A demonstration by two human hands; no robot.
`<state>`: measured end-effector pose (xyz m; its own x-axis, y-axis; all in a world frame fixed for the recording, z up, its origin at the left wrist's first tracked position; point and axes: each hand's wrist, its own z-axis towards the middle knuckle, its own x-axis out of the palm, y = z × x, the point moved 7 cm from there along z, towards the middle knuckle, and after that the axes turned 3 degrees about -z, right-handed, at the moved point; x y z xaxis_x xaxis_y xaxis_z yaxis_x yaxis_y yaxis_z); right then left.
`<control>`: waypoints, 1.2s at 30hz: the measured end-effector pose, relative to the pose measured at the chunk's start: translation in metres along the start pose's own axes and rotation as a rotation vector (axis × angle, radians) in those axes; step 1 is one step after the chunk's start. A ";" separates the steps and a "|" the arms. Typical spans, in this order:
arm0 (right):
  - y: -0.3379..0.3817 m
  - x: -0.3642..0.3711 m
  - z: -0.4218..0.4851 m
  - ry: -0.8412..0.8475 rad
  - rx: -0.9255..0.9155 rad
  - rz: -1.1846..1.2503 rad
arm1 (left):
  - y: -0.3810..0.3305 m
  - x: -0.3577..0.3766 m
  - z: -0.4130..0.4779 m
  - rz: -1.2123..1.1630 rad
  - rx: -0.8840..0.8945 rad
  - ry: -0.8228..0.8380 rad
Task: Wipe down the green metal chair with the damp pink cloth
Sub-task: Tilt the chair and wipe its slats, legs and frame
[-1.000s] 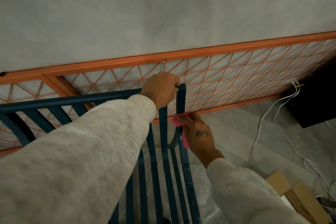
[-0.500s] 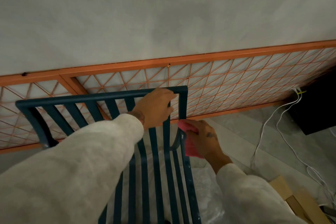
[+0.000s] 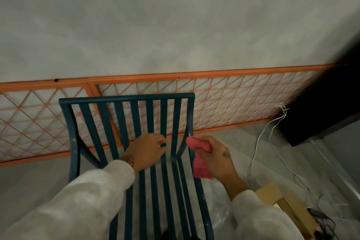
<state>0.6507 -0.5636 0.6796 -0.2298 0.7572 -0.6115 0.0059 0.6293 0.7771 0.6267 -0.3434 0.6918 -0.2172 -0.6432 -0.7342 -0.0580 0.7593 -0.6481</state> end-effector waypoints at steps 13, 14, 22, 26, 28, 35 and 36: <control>0.044 0.003 -0.155 -0.160 0.015 0.010 | 0.012 -0.020 -0.152 -0.090 0.040 -0.117; 0.046 0.004 -0.161 -0.154 0.013 0.014 | 0.008 -0.018 -0.156 -0.109 0.041 -0.110; 0.046 -0.007 -0.199 -0.123 -0.007 -0.027 | -0.023 0.009 -0.171 -0.180 0.064 -0.114; 0.018 -0.016 -0.212 -0.112 0.056 -0.003 | -0.024 0.028 -0.170 -0.233 0.065 -0.083; 0.007 -0.024 -0.213 -0.122 0.066 -0.011 | -0.022 0.038 -0.166 -0.243 0.056 -0.068; -0.028 -0.048 -0.182 -0.076 0.100 0.031 | -0.014 0.062 -0.137 -0.295 -0.035 -0.041; -0.033 -0.050 -0.172 -0.057 0.108 0.031 | -0.013 0.065 -0.131 -0.306 -0.051 -0.037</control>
<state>0.4945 -0.6524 0.7098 -0.1720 0.7834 -0.5973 0.1172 0.6183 0.7772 0.4861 -0.3822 0.6787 -0.1466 -0.8451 -0.5141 -0.1640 0.5333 -0.8299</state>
